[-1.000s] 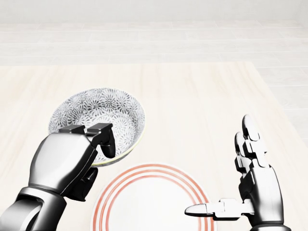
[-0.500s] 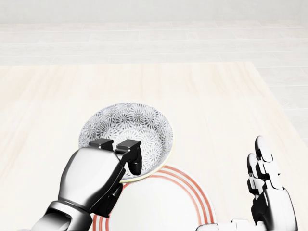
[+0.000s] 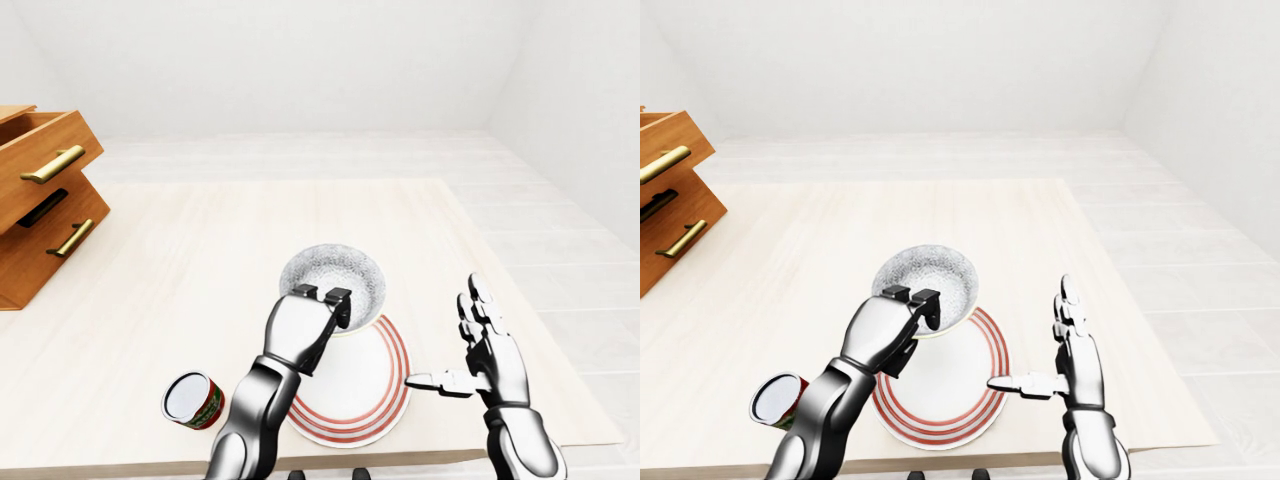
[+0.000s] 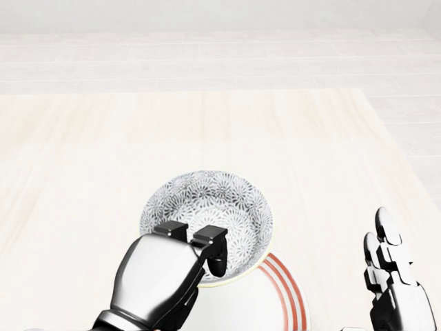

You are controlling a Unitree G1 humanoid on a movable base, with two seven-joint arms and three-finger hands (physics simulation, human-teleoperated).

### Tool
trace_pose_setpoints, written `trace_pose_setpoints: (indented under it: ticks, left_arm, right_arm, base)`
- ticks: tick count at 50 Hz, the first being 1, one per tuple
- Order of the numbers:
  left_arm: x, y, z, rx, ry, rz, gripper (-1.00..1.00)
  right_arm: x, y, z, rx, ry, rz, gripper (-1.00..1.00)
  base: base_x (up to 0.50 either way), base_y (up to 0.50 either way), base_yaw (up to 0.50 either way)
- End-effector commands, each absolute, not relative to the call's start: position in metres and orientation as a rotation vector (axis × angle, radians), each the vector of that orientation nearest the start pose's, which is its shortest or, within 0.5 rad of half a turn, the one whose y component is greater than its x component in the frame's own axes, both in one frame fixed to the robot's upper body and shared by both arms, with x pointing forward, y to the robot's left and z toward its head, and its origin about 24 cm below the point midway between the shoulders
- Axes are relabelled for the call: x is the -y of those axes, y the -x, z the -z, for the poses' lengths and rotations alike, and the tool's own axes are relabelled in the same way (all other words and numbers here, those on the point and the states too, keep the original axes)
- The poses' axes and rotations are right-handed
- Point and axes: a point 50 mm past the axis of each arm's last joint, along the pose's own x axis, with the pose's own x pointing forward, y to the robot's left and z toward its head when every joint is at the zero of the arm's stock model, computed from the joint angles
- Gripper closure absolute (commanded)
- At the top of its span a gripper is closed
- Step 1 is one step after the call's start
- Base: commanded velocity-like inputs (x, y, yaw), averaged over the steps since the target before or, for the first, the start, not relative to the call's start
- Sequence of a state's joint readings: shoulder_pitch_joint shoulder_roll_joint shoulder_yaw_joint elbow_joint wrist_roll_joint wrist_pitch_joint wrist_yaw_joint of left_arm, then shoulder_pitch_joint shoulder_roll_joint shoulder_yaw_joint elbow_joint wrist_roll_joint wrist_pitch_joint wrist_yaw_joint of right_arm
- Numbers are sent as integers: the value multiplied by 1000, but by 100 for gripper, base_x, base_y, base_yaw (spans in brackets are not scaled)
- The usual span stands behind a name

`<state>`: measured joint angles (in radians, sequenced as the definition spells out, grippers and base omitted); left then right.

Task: Put the bowl on the plate.

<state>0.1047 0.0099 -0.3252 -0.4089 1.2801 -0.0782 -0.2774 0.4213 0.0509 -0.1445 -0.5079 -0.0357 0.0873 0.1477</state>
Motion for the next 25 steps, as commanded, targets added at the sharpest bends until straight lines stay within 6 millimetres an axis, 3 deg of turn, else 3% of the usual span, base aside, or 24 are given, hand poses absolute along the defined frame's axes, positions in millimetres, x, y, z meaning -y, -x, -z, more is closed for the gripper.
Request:
trace_pose_setpoints:
  ticks: [1,25]
  left_arm:
    - [-63,-208,-96,378,-1224,344,100]
    - [-60,-193,-71,326,-1222,398,100]
  right_arm:
    - [196,-162,-63,-20,69,130,-100]
    - [197,-161,-58,-40,65,135,-100]
  base:
    - [0,0,0]
    - [0,0,0]
